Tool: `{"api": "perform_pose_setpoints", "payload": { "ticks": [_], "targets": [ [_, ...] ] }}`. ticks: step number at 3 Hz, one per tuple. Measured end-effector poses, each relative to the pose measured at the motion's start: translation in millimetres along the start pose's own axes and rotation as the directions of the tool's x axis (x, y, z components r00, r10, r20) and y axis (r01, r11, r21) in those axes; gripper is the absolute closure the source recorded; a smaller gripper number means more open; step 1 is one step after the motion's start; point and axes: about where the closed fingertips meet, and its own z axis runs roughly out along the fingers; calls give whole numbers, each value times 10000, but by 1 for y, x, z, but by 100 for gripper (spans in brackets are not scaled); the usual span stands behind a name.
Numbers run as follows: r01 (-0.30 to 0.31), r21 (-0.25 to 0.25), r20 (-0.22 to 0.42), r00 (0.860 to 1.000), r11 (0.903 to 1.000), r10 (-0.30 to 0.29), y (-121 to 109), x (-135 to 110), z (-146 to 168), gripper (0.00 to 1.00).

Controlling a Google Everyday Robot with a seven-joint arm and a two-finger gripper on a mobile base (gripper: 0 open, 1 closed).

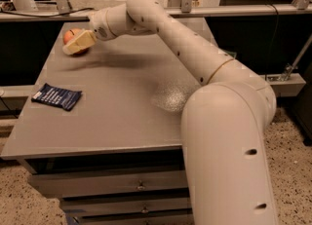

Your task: Pick apple

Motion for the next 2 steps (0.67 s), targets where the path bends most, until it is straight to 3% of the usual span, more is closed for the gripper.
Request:
{"api": "perform_pose_setpoints", "payload": {
  "ticks": [1,2],
  "targets": [
    [-189,-180,-164,9997,9997,186,-1,14,20,0],
    [-291,-239,-326,9991,9993,283,-4,25,29,19]
  ]
}}
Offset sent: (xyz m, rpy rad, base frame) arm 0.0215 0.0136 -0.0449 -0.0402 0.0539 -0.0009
